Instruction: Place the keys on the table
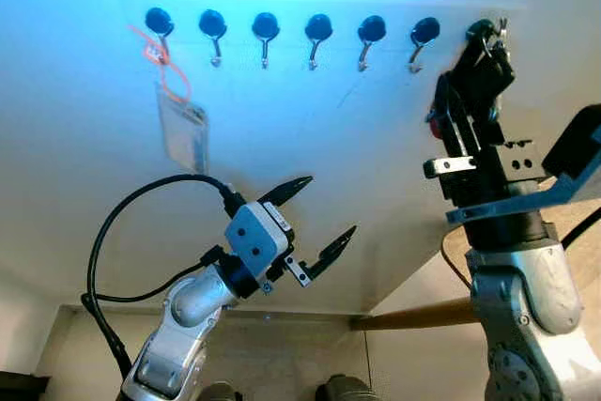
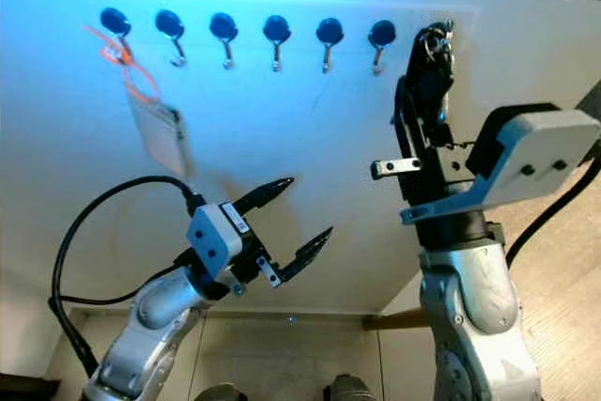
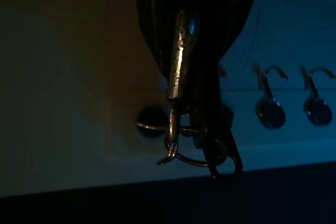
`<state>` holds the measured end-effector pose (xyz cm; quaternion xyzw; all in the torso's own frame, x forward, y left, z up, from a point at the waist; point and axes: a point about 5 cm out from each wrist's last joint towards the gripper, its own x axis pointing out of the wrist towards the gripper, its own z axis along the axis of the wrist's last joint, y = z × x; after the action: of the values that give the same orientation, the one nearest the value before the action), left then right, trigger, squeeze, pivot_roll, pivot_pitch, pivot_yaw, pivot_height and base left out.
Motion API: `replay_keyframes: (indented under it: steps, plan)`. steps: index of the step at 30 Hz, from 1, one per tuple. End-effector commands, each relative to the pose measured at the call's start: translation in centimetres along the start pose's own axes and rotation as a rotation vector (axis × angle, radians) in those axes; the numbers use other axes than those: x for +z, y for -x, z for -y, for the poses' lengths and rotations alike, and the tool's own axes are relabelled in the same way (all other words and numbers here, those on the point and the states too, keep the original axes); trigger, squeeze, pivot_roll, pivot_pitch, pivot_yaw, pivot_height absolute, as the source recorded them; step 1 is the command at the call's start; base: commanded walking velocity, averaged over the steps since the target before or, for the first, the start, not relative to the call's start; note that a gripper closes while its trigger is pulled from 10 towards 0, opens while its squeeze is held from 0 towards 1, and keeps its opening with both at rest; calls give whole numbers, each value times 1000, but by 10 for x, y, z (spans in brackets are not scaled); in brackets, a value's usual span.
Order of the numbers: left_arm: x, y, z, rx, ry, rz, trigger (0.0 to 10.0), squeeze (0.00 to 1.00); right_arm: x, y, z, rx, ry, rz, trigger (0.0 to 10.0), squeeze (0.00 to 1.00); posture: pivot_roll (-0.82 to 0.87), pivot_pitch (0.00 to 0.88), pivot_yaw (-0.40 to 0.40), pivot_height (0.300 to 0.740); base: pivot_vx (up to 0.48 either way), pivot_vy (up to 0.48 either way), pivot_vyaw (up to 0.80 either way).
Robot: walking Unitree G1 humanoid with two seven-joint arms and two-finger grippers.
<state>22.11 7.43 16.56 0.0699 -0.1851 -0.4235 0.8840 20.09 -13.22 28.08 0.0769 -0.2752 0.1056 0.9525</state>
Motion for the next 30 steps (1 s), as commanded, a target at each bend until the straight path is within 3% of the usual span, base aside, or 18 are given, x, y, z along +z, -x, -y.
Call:
replay_keyframes:
  steps: [1,2,3,4,6,7,8,9,10,11,15,17,18,19,20,30]
  plan:
    - [-1,2,3,-24,2,-15,10000,0,7,2,-12,70,-60,17,1647,0,9,120,-39,740,0,0,0]
    - [-1,2,3,-24,2,-15,10000,0,7,2,-12,70,-60,17,1647,0,9,120,-39,740,0,0,0]
    - [-1,2,3,-25,3,-16,10000,0,-3,5,-9,62,-49,-60,3804,0,7,120,-39,740,0,0,0]
    - [-2,1,4,-27,4,-16,10000,0,-17,10,-4,45,-26,-150,7882,0,10,119,-41,740,0,0,0]
    - [-2,1,4,-28,4,-16,10000,0,-25,13,-1,33,-6,-208,7882,0,10,119,-41,740,0,0,0]
    - [-2,1,4,-27,3,-15,10000,0,-32,17,5,-1,29,-247,10000,43,12,119,-42,740,0,0,0]
    - [-2,1,4,-26,3,-15,10000,0,-31,17,7,-15,43,-237,10000,43,13,118,-42,740,0,0,0]
    - [-1,1,3,-24,2,-15,10000,0,-29,16,10,-29,59,-217,10000,914,13,118,-42,740,0,0,0]
    - [-1,1,3,-24,2,-15,10000,0,-29,16,10,-29,59,-217,10000,914,13,118,-42,740,0,0,0]
    - [-1,1,3,-22,1,-15,10000,0,-26,14,12,-38,73,-199,10000,1000,13,118,-42,740,0,0,0]
    - [-1,1,3,-21,0,-13,10000,0,-23,10,16,-56,95,-173,10000,1000,13,117,-39,740,0,0,0]
    - [-1,1,2,-21,0,-12,10000,0,-23,10,16,-59,100,-175,10000,941,14,118,-39,740,0,0,0]
    - [-1,1,2,-21,0,-12,10000,0,-24,11,17,-60,106,-180,10000,831,14,118,-40,740,0,0,0]
    - [-1,1,2,-21,0,-12,10000,0,-24,11,17,-60,106,-180,10000,831,14,118,-40,740,0,0,0]
    - [-1,1,2,-21,-1,-12,10000,0,-26,12,18,-61,121,-183,10000,0,13,119,-39,740,0,0,0]
    - [0,-3,-1,-10,-9,-3,10000,0,-48,26,37,-98,288,-208,10000,0,19,122,-35,740,0,0,0]
